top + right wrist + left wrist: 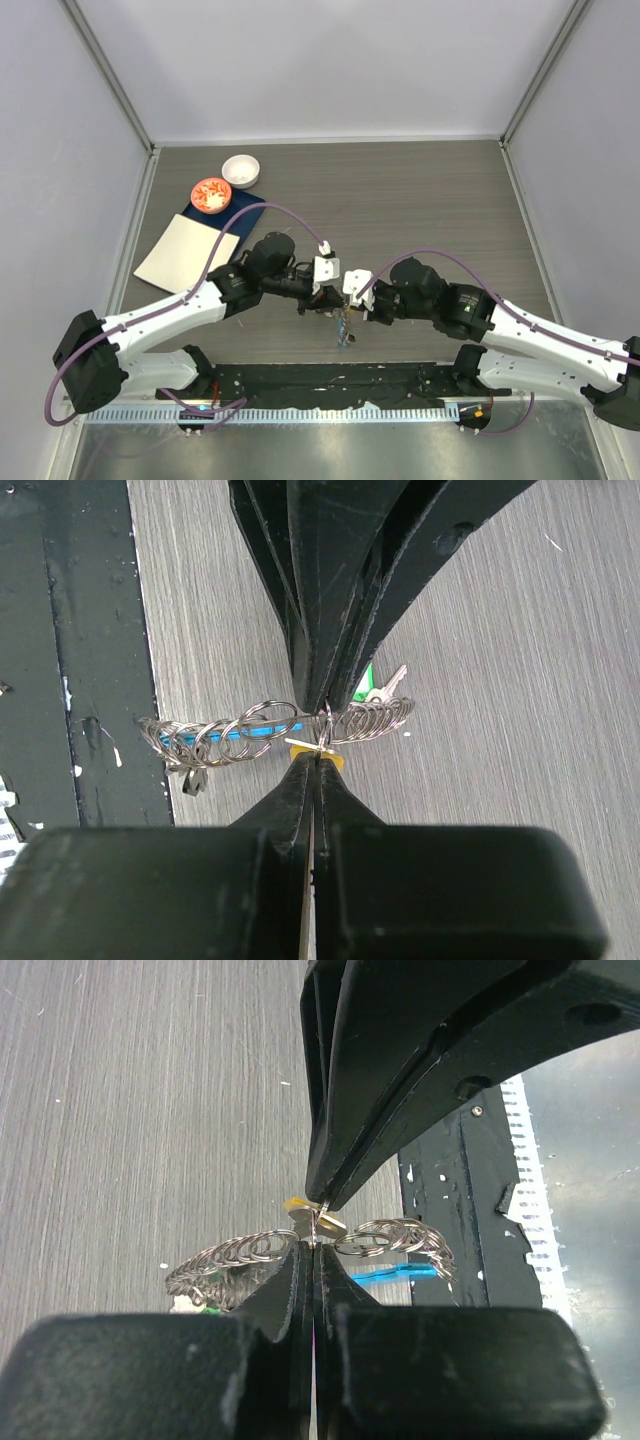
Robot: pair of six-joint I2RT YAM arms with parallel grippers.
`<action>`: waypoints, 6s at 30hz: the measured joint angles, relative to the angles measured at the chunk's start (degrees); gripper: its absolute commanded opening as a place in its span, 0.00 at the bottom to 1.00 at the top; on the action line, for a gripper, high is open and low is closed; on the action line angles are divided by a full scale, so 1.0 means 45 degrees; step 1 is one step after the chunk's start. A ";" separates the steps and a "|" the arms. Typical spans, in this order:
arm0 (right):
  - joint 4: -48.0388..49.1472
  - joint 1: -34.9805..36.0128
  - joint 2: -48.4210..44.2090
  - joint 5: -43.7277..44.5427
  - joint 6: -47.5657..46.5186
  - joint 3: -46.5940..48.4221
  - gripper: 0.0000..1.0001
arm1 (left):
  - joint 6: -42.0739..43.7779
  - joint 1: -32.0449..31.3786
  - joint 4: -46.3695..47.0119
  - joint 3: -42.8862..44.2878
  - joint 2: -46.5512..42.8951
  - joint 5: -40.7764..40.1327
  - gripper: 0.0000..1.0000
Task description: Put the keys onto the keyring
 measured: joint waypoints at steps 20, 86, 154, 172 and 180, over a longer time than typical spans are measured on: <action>-0.0083 -0.0058 -0.0005 0.0112 0.0078 0.0000 0.01 | 0.0034 0.0049 -0.0505 0.0486 0.0379 0.0257 0.00; 0.2521 0.0146 -0.1132 0.1889 0.2968 -0.1253 0.31 | -0.1224 -0.0384 0.1311 -0.0903 -0.0942 -0.2511 0.00; -0.0350 0.0146 0.0039 0.2526 -0.0476 0.0627 0.01 | -0.0631 0.2050 0.6441 -0.2006 -0.0423 0.1112 0.37; -0.0413 0.0146 0.0039 0.2414 -0.0811 0.0627 0.01 | -0.0097 0.1705 0.4949 -0.0699 0.1778 0.3298 0.24; -0.0495 0.0146 0.0034 0.2327 -0.0811 0.0627 0.01 | 0.0087 0.1481 0.4823 -0.0578 0.2161 0.3293 0.00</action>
